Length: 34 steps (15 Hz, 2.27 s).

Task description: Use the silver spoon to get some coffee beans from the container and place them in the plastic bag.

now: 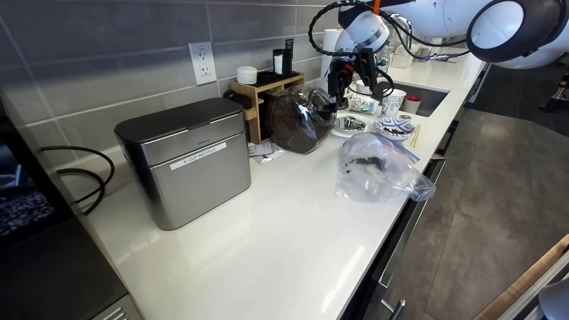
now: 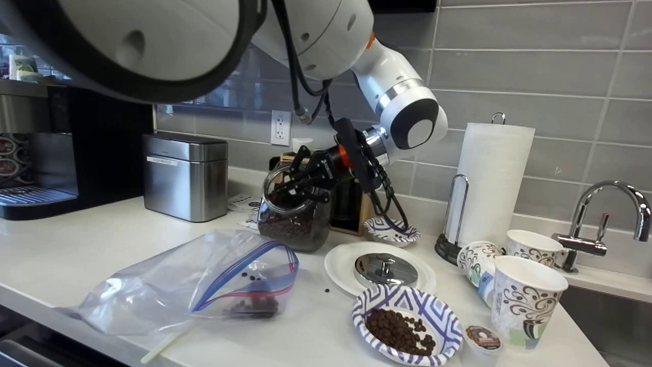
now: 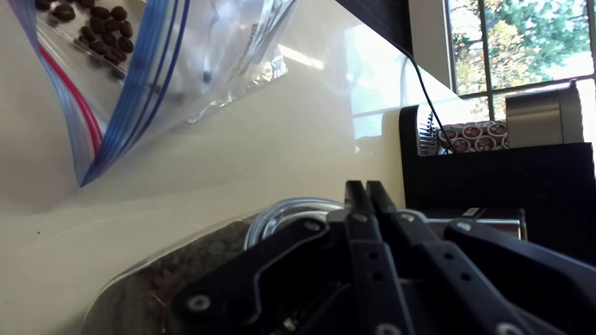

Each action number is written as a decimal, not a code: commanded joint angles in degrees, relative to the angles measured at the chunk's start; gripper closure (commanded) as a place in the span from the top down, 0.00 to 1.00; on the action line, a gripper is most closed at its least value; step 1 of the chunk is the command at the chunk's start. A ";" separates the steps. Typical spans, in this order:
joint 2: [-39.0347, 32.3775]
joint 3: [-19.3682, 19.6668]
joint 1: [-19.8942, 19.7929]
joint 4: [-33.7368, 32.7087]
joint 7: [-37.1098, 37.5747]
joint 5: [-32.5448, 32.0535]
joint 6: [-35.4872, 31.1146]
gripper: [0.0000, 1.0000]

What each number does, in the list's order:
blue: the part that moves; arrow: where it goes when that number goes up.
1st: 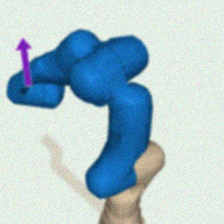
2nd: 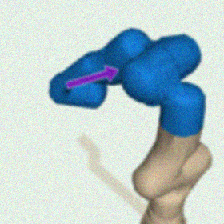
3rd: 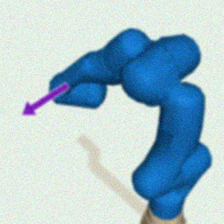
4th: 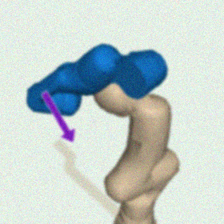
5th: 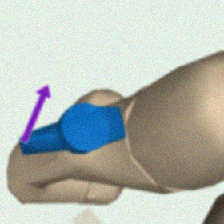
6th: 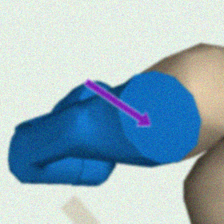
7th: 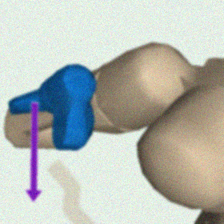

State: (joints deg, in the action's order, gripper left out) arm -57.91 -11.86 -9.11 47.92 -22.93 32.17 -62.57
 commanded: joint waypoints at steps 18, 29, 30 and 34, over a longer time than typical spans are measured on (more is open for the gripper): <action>3.91 0.23 -4.46 3.19 -8.94 -3.02 8.27 0.01; 11.66 2.00 -7.33 12.60 -16.52 -9.26 13.25 0.01; 12.78 2.10 -7.57 14.19 -17.46 -10.07 12.99 0.01; 17.44 5.05 -6.27 20.99 -22.80 -15.66 10.82 0.01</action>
State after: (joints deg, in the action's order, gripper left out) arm -46.15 -9.04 -16.32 60.42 -40.88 20.37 -49.18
